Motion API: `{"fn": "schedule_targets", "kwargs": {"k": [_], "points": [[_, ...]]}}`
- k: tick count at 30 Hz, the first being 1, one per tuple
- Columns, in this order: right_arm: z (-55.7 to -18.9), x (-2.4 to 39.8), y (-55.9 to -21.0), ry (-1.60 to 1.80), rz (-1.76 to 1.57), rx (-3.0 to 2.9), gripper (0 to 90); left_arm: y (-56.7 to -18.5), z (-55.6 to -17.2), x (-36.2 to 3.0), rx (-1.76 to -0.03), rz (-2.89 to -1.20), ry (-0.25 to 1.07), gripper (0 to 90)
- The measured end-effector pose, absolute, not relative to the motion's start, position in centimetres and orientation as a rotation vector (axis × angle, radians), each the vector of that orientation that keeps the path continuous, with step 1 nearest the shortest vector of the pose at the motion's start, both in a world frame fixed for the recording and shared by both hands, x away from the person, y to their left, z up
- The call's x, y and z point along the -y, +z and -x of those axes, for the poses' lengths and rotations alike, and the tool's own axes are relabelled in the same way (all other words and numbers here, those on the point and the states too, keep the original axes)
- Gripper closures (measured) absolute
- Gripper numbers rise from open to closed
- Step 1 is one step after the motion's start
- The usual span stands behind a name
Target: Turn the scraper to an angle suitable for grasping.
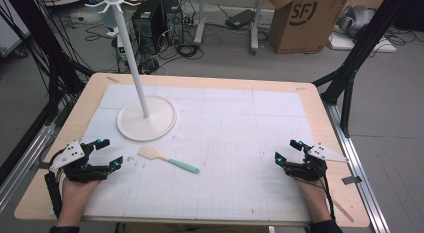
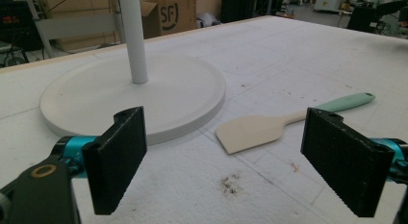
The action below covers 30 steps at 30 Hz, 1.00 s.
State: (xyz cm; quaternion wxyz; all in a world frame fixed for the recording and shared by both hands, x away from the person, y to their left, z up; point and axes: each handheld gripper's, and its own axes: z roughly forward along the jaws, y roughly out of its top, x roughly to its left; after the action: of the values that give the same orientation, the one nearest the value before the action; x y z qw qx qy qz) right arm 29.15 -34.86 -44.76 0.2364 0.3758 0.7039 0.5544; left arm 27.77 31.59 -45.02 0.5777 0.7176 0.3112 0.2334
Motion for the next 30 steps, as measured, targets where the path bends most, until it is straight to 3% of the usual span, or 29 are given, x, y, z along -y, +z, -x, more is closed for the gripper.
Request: {"fn": "schedule_targets", "kwargs": {"k": [12,16,20,21,25,28,29,30], "points": [[-29.2,35.0,-44.8,1.524,-1.029,-1.925,16.6,-45.0,-27.8,-31.7,-0.724,-1.669,0.537,13.1],[-29.2,35.0,-44.8,1.524,-1.031,-1.923,16.7,-45.0,-27.7,-31.7,-0.713,-1.671,0.537,17.2],[-29.2,35.0,-44.8,1.524,-1.032,-1.923,16.6,-44.9,-27.5,-31.2,-0.678,-1.663,0.483,25.7],[-29.2,35.0,-44.8,1.524,-1.033,-1.923,16.6,-44.8,-27.4,-30.7,-0.651,-1.651,0.427,32.0],[-29.2,35.0,-44.8,1.522,-1.032,-1.924,16.7,-44.4,-27.1,-29.3,-0.602,-1.695,0.405,51.3],[-29.2,35.0,-44.8,1.525,-1.038,-1.923,16.8,-44.1,-27.0,-27.4,-0.564,-1.737,0.374,62.1],[-29.2,35.0,-44.8,1.525,-1.038,-1.923,16.8,-44.1,-27.0,-26.7,-0.549,-1.753,0.371,62.1],[-29.2,35.0,-44.8,1.525,-1.041,-1.924,16.8,-44.0,-26.9,-26.0,-0.535,-1.770,0.367,70.9]]}}
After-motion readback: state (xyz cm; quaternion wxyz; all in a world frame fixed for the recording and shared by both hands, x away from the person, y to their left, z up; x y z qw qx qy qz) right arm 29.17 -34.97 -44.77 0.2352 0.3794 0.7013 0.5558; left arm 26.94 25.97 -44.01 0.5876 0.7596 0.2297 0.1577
